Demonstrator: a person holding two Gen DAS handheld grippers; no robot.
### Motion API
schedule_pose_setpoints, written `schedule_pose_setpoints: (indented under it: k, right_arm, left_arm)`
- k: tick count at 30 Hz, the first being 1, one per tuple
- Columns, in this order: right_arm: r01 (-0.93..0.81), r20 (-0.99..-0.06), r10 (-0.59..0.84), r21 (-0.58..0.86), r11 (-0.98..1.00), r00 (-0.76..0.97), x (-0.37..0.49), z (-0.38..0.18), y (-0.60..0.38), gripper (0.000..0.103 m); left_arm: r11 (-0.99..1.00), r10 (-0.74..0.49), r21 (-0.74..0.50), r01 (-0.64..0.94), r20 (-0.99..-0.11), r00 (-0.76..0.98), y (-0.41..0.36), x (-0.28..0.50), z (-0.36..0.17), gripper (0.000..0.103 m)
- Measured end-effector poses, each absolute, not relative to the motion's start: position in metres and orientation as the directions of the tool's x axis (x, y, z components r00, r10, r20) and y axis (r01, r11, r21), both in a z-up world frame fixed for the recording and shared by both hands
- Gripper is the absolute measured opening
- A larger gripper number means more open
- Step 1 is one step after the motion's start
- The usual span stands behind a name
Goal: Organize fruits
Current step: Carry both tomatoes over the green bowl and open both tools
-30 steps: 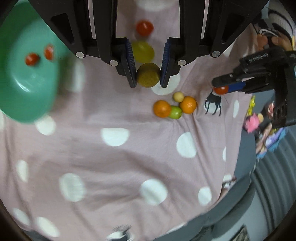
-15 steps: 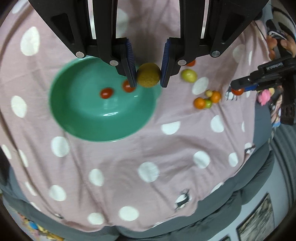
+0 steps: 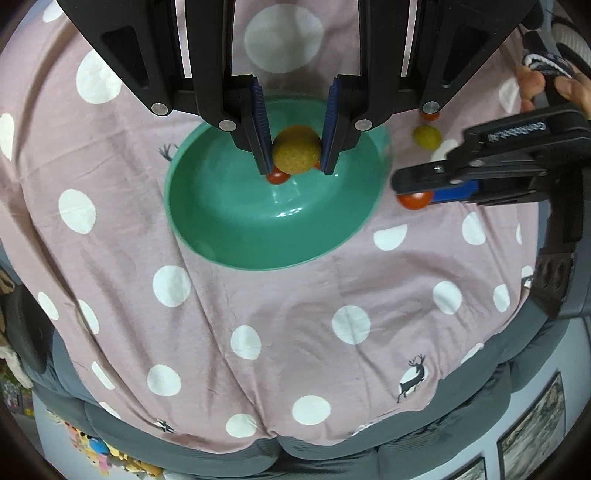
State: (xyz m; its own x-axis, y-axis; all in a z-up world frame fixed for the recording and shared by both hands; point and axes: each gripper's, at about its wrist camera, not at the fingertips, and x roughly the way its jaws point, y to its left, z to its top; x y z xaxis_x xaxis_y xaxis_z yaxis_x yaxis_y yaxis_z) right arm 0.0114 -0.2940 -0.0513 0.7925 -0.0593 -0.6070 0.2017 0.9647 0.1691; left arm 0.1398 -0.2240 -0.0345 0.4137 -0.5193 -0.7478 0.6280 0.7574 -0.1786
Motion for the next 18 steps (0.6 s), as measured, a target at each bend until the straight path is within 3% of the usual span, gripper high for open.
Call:
schedule_pose_setpoints:
  k: [18]
  right_arm:
    - [0.221, -0.630, -0.050, 0.197, 0.955, 0.775, 0.021, -0.066, -0.312, 0.028]
  left_arm:
    - [0.756, -0.456, -0.131, 0.641, -0.808, 0.373, -0.255, 0.154, -0.068, 0.028]
